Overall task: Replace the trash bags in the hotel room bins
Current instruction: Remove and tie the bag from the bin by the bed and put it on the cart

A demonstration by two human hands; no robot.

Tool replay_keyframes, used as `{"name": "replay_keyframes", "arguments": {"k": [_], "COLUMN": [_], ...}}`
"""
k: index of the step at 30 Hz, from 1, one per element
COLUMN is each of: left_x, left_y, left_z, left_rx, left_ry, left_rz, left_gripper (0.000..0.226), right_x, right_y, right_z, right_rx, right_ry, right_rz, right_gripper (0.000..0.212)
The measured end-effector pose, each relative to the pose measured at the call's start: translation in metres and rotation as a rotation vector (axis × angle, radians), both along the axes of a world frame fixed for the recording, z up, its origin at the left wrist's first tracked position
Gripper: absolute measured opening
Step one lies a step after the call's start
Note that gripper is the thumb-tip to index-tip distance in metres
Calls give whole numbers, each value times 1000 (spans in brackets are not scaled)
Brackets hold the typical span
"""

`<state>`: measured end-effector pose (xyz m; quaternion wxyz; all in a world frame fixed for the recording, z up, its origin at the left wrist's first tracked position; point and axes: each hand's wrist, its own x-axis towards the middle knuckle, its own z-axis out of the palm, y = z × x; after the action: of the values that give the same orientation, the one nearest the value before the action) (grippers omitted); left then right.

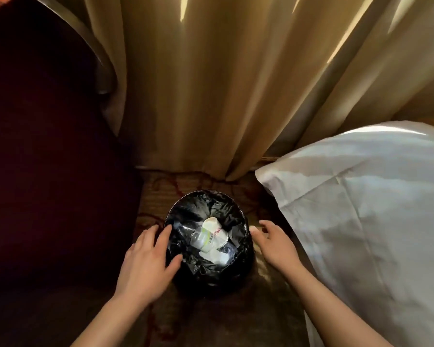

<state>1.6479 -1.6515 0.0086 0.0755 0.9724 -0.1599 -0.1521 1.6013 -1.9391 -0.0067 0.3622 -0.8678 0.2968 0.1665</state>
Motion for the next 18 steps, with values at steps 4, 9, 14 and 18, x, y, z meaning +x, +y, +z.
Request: {"name": "replay_keyframes", "arguments": {"k": [4, 9, 14, 18], "left_x": [10, 19, 25, 24], "left_y": [-4, -5, -9, -4], "left_z": [-41, -72, -82, -83], "left_rx": [-56, -30, 5, 16], "left_ry": [-27, -35, -64, -67], "left_rz": [-3, -6, -45, -50], "left_gripper": [86, 102, 103, 98], "right_x": [21, 41, 51, 53], "right_y": [-2, -4, 0, -4], "right_z": [-42, -73, -68, -69], "right_rx": [311, 549, 611, 537], "right_ry": [20, 94, 112, 52], "right_rz": [-230, -308, -279, -321], "right_gripper": [88, 126, 104, 96]}}
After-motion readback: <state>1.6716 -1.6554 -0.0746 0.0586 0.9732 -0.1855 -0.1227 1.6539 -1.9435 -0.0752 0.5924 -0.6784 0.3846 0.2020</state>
